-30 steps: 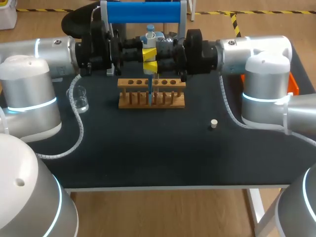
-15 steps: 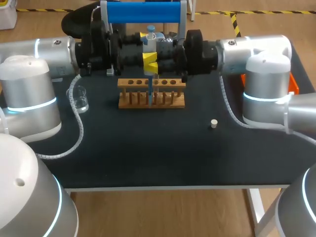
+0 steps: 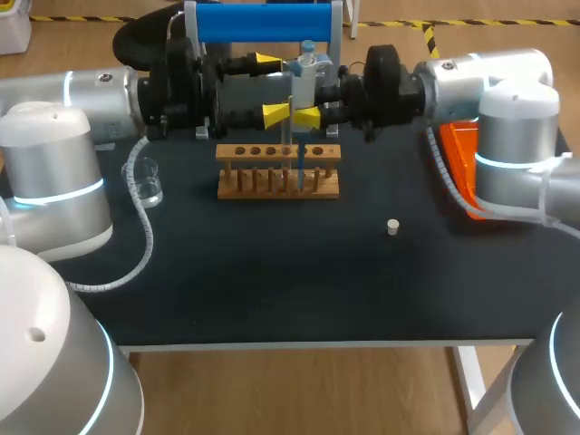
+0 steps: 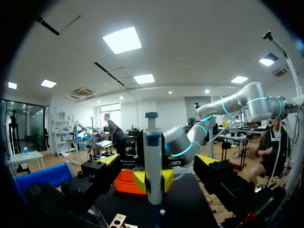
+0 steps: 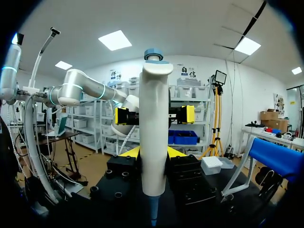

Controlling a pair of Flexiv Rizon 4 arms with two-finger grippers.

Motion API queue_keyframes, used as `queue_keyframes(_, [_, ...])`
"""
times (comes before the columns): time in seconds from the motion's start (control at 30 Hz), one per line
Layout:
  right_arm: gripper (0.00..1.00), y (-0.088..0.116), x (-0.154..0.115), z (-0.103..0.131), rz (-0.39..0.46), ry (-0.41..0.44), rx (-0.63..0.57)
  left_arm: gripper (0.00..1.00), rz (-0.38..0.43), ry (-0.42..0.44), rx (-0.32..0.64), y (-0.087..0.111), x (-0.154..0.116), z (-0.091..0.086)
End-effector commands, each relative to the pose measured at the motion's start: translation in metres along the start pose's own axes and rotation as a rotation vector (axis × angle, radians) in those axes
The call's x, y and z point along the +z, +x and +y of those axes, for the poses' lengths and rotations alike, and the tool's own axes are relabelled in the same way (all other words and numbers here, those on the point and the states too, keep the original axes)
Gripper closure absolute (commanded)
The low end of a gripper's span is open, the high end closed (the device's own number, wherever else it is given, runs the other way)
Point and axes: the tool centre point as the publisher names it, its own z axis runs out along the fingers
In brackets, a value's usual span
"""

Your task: Invert the test tube, pick up the pipette, mount the tip to pipette, aspirate from beaker and dispense into the tube, eject the tip, return the pipette, and cap with the stopper.

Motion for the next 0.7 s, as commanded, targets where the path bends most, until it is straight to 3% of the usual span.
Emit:
queue_keyframes(0.03, [1.00,0.000,-0.034,0.003,0.047,0.007,-0.001,0.00,0.000,-0.001,0.001,0.000,0.000,0.000])
queue_keyframes(0.37, [1.00,-0.007,-0.099,0.006,0.080,0.009,0.020,0.00,0.000,-0.001,0.001,0.000,0.000,0.000])
queue_keyframes(0.7, [1.00,-0.007,-0.099,0.006,0.080,0.009,0.020,0.00,0.000,-0.001,0.001,0.000,0.000,0.000])
